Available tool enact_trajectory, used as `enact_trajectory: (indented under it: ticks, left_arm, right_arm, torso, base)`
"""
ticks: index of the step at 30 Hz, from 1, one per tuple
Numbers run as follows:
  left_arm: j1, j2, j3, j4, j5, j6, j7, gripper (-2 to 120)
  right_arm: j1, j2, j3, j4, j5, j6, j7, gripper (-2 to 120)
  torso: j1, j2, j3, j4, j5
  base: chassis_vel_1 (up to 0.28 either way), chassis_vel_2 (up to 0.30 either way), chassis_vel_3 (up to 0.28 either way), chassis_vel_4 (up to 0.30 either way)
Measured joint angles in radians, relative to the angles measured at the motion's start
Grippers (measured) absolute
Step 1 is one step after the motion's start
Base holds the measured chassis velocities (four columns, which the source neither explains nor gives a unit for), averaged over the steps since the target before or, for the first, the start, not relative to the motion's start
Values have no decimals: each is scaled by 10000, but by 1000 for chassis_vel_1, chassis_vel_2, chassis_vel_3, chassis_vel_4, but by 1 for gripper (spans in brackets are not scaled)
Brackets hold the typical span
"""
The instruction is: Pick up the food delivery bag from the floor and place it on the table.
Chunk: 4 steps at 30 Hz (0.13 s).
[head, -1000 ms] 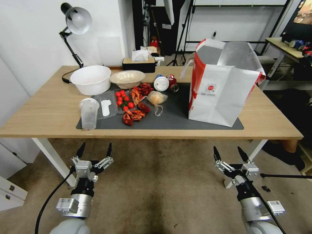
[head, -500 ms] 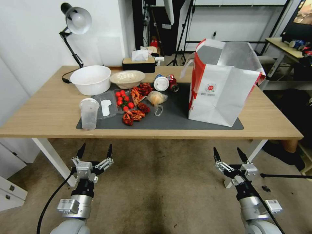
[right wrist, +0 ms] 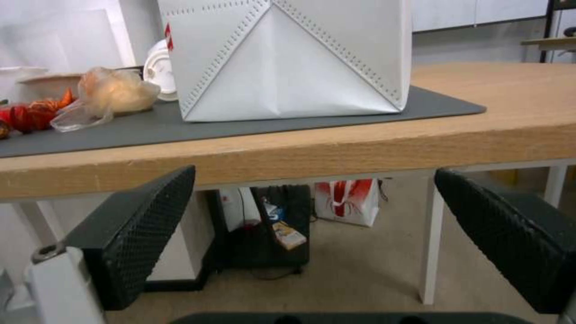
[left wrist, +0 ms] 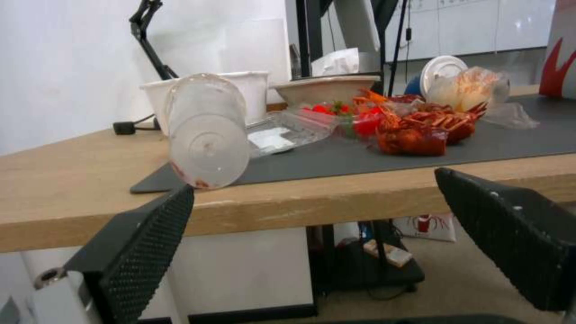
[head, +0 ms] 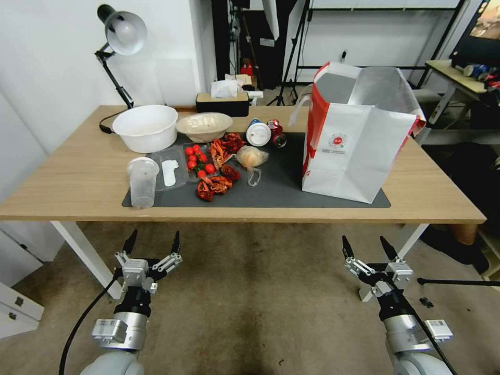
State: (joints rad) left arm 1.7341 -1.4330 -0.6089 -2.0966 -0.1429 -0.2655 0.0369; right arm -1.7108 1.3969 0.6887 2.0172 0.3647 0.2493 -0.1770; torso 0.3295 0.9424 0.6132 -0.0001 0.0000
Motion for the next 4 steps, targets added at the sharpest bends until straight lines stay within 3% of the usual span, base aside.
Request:
enact_trajectory:
  ticks: [4]
  left_arm:
    - [0,0,1,0,0,1,0,100]
  right_arm:
    - [0,-2,0,7,2,-4,1,100]
  torso:
    - [0,0,0,0,0]
  base:
    - [0,0,0,0]
